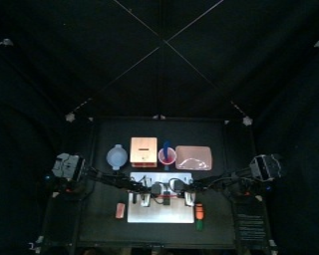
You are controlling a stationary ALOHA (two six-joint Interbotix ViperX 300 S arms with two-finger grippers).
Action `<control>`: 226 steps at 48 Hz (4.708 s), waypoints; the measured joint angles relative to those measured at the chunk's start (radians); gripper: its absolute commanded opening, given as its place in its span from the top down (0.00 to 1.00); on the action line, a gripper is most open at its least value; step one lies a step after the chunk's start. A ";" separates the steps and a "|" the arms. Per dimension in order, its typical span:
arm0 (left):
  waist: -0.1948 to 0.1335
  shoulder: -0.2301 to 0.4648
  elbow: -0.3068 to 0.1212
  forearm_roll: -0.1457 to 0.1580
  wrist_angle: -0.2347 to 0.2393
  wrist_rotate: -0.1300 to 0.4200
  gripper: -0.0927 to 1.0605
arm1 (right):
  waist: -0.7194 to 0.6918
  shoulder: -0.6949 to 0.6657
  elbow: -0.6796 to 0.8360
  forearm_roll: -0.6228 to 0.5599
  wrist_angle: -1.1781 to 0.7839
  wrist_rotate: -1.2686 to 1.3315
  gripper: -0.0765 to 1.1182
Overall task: Place sushi on board then cut the sushi with the knife then place the pieces on the plate
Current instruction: Cut the sushi into 4 pieces
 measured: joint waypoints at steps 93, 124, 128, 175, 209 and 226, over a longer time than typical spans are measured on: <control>-0.066 -0.087 0.002 0.028 0.012 -0.003 0.59 | 0.091 -0.094 -0.061 0.048 0.064 0.009 0.70; -0.060 -0.087 0.002 0.046 0.012 -0.003 0.59 | 0.104 -0.094 -0.061 0.069 0.064 0.009 0.70; -0.060 -0.087 0.002 0.046 0.012 -0.003 0.59 | 0.106 -0.095 -0.061 0.075 0.064 0.009 0.70; -0.060 -0.071 0.005 0.041 0.012 -0.006 0.59 | 0.124 -0.048 -0.061 0.117 0.049 0.008 0.70; -0.092 -0.026 0.003 -0.025 0.009 -0.005 0.59 | 0.178 0.034 -0.087 0.190 0.043 0.008 0.70; -0.103 -0.041 0.003 -0.044 0.009 -0.006 0.55 | 0.186 0.021 -0.094 0.179 0.044 0.008 0.70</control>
